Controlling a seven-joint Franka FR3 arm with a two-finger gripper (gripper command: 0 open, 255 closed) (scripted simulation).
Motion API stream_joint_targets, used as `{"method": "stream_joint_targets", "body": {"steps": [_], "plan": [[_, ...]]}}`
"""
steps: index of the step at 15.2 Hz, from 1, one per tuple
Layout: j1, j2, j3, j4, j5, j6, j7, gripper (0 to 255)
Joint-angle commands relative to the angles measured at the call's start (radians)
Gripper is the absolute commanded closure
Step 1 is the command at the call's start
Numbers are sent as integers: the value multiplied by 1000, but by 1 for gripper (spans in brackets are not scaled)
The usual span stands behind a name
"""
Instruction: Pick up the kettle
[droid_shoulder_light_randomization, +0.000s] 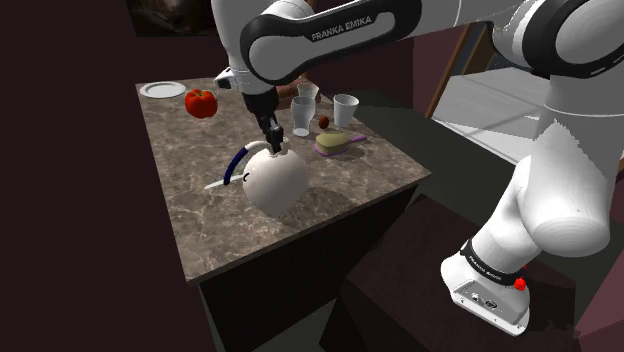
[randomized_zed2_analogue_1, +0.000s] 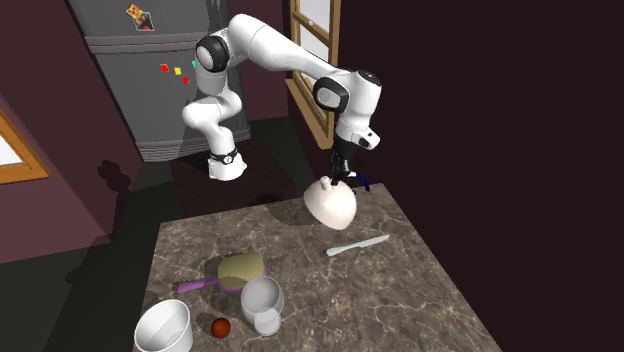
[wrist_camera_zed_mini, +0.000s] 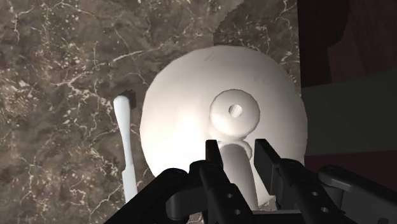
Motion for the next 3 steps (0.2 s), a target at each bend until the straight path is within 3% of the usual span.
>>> {"method": "stream_joint_targets", "body": {"steps": [1, 3], "plan": [[1, -3, 1, 27, 2, -28, -5, 255], [1, -3, 1, 29, 2, -30, -5, 255]]}}
